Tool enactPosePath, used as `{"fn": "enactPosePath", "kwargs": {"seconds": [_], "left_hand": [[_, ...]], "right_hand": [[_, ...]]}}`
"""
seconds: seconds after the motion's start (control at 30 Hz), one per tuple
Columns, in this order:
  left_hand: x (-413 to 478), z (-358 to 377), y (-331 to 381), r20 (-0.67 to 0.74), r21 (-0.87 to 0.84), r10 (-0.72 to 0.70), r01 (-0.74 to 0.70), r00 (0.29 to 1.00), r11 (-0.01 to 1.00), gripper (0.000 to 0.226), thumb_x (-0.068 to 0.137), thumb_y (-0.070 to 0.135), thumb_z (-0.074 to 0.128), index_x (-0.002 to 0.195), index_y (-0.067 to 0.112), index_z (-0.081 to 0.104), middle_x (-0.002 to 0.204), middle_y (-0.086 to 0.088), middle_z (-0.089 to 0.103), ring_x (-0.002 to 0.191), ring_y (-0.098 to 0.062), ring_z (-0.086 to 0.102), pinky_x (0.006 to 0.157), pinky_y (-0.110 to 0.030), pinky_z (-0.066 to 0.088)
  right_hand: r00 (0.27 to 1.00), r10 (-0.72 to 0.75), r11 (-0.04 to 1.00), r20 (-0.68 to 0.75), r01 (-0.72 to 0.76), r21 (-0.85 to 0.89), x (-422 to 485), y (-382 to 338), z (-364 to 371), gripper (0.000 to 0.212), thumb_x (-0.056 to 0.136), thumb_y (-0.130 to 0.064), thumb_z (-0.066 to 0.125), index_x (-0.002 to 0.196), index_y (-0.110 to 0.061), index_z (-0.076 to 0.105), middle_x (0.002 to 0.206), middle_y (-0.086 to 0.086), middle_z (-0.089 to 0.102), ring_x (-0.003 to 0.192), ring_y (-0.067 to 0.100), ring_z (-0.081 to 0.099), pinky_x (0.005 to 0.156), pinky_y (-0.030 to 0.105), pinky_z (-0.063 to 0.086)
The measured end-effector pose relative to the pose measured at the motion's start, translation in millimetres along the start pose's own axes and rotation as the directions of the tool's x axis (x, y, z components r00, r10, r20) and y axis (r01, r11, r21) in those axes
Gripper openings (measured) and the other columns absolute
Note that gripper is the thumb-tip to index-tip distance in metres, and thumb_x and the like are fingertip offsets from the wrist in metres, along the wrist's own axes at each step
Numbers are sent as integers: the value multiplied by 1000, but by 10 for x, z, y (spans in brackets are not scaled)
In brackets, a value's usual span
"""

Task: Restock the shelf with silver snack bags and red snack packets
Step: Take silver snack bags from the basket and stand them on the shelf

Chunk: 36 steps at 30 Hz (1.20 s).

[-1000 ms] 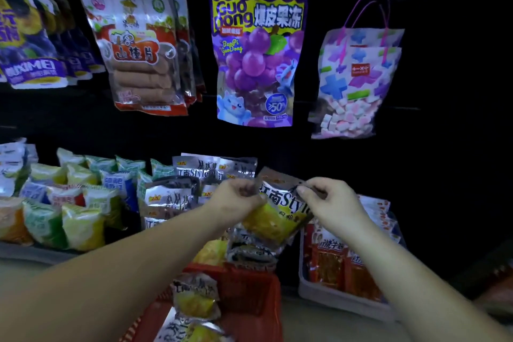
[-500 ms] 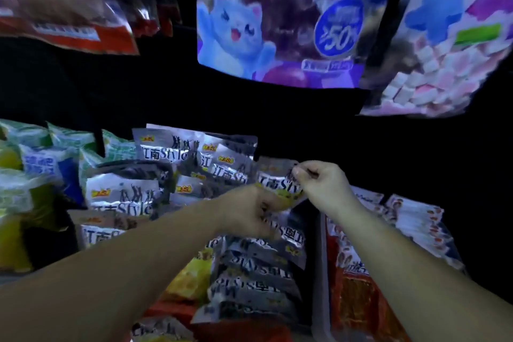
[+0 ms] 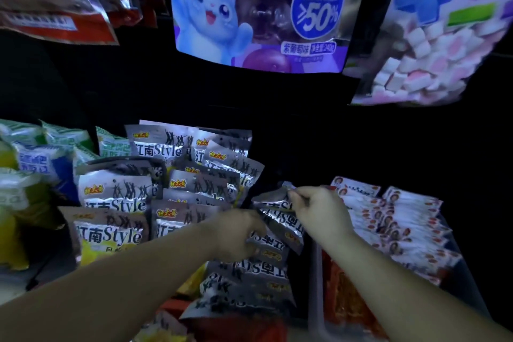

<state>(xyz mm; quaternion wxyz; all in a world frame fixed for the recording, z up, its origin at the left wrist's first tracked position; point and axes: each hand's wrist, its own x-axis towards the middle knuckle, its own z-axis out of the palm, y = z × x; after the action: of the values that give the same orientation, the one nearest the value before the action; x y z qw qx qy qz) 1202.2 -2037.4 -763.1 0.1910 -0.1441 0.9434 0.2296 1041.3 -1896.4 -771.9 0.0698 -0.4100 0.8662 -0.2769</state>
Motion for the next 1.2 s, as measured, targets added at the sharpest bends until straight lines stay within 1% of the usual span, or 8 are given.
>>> {"fn": "enactPosePath", "kwargs": {"seconds": [0.17, 0.4, 0.63, 0.73, 0.83, 1.0, 1.1, 1.2], "left_hand": [[206, 146, -54, -117, -12, 4, -5, 993, 1000, 32, 101, 29, 59, 133, 31, 62, 151, 7, 48, 128, -20, 55, 99, -34, 48], [643, 448, -108, 26, 160, 85, -88, 996, 983, 42, 107, 37, 41, 144, 29, 56, 170, 4, 11, 157, -24, -1, 123, -54, 21], [715, 416, -189, -109, 111, 41, -29, 993, 993, 41, 100, 25, 50, 141, 23, 55, 147, 2, 52, 140, -23, 43, 112, -45, 43], [565, 251, -163, -250, 44, 71, -62, 966, 997, 41, 95, 18, 57, 135, 26, 61, 138, 4, 60, 123, -20, 59, 100, -38, 54], [407, 21, -133, -431, -64, 104, -145, 896, 987, 36, 96, 12, 58, 131, 18, 67, 131, 3, 64, 119, -18, 61, 102, -35, 51], [316, -48, -112, -487, -122, 111, -194, 866, 974, 41, 96, 14, 58, 136, 15, 62, 134, 1, 60, 126, -19, 56, 108, -35, 47], [329, -88, -90, -525, -136, 125, -228, 842, 964, 45, 96, 10, 57, 141, 16, 58, 142, 3, 54, 134, -16, 49, 114, -33, 42], [238, -133, -147, -655, 52, 231, -262, 719, 964, 37, 91, 14, 63, 128, 19, 66, 141, 2, 54, 130, -19, 50, 103, -35, 50]], "right_hand": [[1000, 9, 1000, -15, -10, -25, 150, 204, -22, 30, 104, -36, 56, 89, -19, 75, 53, 7, 56, 44, 19, 43, 46, 28, 25], [982, -14, 999, -189, 23, 43, 247, 270, 37, 24, 102, -35, 60, 101, -21, 80, 63, 5, 65, 65, 26, 60, 54, 36, 52], [991, -89, 992, -104, 97, 79, 263, 375, -30, 21, 102, -33, 62, 110, -25, 79, 63, -4, 63, 60, 18, 60, 57, 36, 52], [993, -113, 984, -37, 117, 133, 286, 342, -100, 20, 101, -31, 64, 117, -28, 77, 93, -2, 76, 85, 24, 69, 78, 47, 58], [992, -76, 975, 105, 51, 216, 261, 226, -156, 17, 100, -33, 65, 111, -29, 77, 99, -10, 74, 95, 17, 67, 87, 44, 55], [966, -51, 957, 254, -26, 288, 227, 68, -227, 18, 86, -48, 78, 90, -32, 73, 83, -11, 67, 80, 3, 63, 73, 30, 50], [976, -19, 997, 216, 4, 71, 326, 156, -128, 21, 91, -29, 77, 110, -31, 71, 95, -8, 67, 84, 13, 64, 75, 38, 56], [994, 38, 999, 102, -35, -32, 486, 280, 29, 29, 100, -17, 60, 125, -28, 69, 82, -3, 59, 68, 19, 56, 60, 34, 42]]}}
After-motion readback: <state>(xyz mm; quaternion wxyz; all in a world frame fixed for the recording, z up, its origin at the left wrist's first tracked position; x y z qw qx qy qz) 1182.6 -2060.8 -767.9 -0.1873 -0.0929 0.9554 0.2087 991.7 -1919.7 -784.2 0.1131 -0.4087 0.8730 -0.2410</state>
